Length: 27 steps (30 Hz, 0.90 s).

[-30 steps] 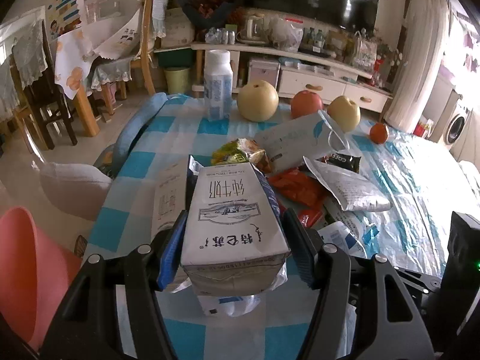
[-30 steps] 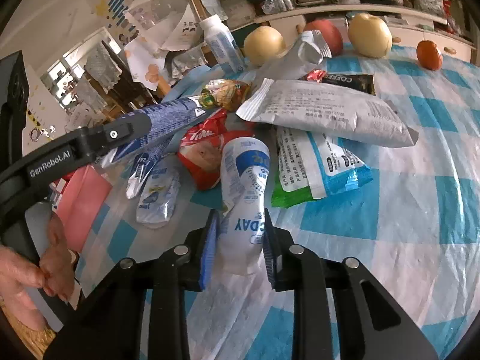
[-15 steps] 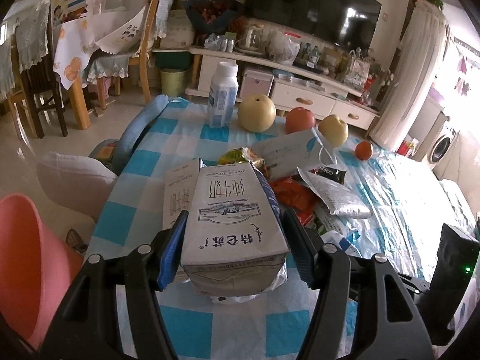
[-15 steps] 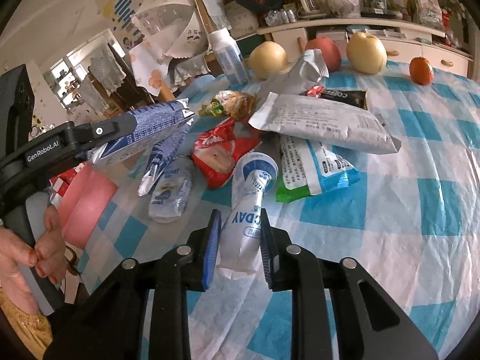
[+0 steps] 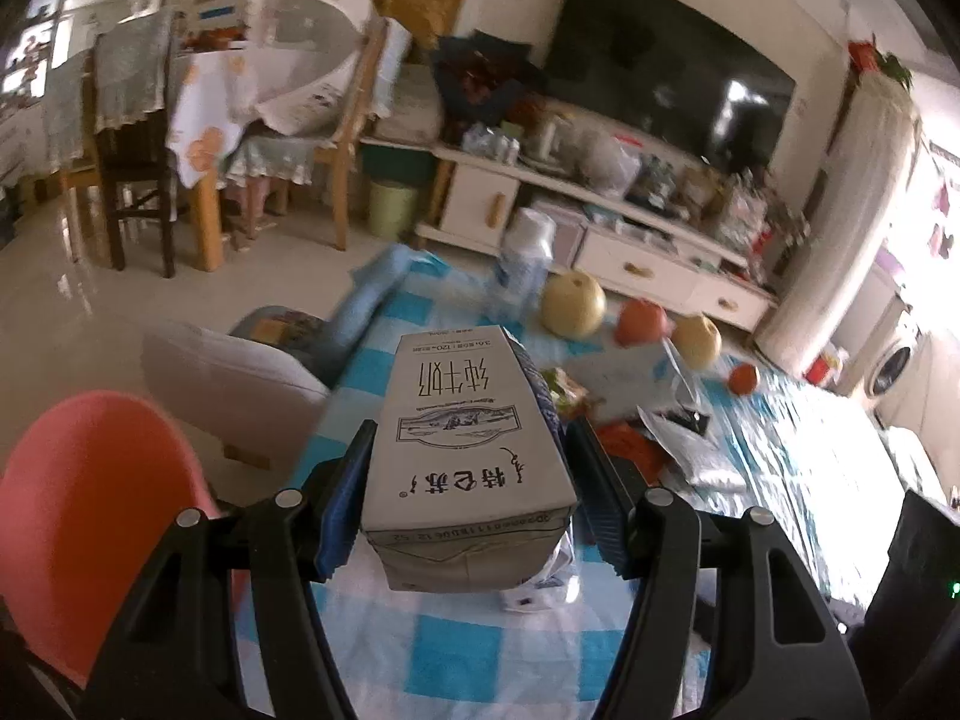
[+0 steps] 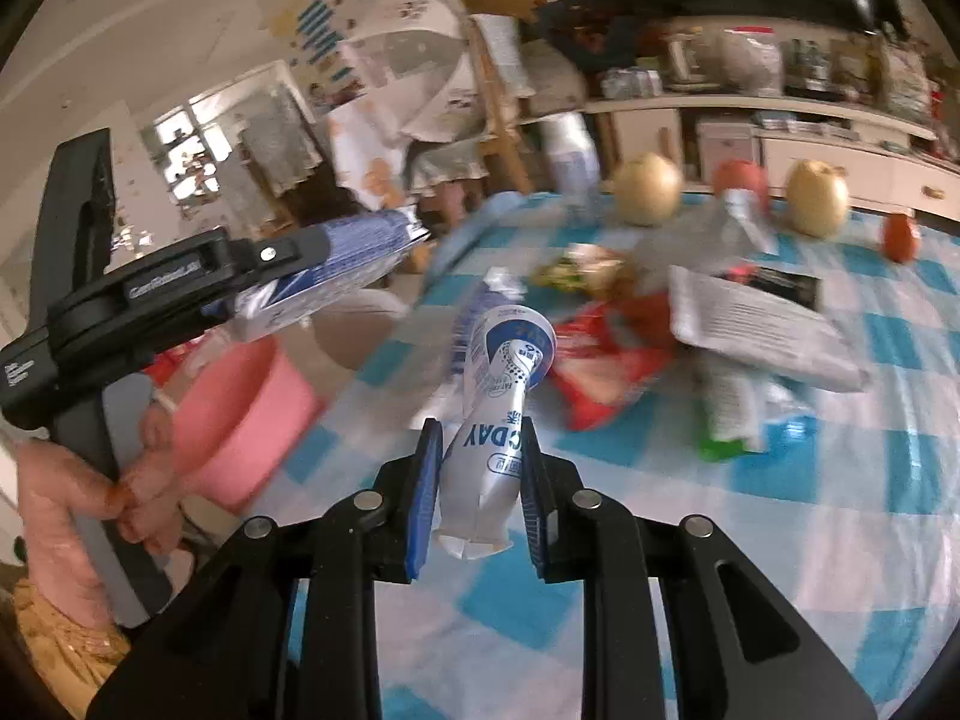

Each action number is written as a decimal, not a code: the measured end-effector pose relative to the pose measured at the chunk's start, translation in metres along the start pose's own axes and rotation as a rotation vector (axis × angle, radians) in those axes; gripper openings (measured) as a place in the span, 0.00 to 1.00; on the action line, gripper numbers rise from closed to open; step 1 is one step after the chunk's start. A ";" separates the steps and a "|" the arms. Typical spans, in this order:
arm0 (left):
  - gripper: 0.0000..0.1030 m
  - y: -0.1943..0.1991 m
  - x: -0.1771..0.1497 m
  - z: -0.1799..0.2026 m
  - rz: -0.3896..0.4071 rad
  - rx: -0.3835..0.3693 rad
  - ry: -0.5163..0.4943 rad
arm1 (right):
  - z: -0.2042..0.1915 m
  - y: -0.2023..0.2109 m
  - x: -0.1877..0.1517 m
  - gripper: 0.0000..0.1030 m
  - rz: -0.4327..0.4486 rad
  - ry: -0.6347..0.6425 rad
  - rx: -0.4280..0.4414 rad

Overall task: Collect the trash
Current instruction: 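Carry the carton and tube to the pink basin and open both tools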

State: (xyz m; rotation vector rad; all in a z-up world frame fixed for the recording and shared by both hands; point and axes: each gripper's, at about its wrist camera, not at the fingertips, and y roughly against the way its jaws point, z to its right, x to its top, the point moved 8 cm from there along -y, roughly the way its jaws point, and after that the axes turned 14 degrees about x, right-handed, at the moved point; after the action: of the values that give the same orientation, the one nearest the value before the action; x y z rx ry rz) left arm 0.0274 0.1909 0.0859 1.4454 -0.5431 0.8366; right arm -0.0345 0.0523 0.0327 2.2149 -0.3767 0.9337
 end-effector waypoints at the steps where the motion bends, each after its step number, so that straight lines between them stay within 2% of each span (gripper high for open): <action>1: 0.62 0.003 0.003 -0.011 0.009 0.012 0.021 | -0.014 -0.010 0.002 0.26 -0.009 0.012 0.027; 4: 0.62 0.009 0.011 -0.045 0.028 0.063 0.075 | -0.052 -0.035 0.007 0.26 -0.027 0.044 0.097; 10: 0.62 0.012 0.013 -0.124 0.029 0.230 0.191 | -0.125 -0.092 0.018 0.26 -0.078 0.125 0.200; 14: 0.62 0.013 0.012 -0.172 0.017 0.340 0.262 | -0.159 -0.132 0.016 0.26 -0.120 0.161 0.248; 19: 0.63 0.015 0.010 -0.212 0.005 0.416 0.330 | -0.181 -0.174 0.008 0.26 -0.172 0.193 0.261; 20: 0.68 0.013 0.009 -0.217 -0.004 0.430 0.335 | -0.182 -0.182 0.005 0.27 -0.185 0.199 0.245; 21: 0.78 0.012 0.007 -0.222 -0.010 0.441 0.341 | -0.180 -0.186 0.003 0.28 -0.193 0.200 0.231; 23: 0.82 0.013 0.007 -0.228 0.002 0.465 0.348 | -0.177 -0.189 -0.003 0.39 -0.192 0.189 0.209; 25: 0.86 0.018 0.010 -0.231 0.033 0.480 0.352 | -0.169 -0.182 -0.004 0.65 -0.163 0.180 0.181; 27: 0.88 0.026 0.014 -0.232 0.083 0.487 0.365 | -0.160 -0.172 -0.004 0.72 -0.133 0.181 0.149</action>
State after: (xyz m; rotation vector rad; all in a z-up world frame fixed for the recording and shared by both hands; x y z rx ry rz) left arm -0.0211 0.4192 0.0932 1.6585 -0.1216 1.3297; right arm -0.0341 0.2871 0.0256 2.2342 -0.0769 1.1098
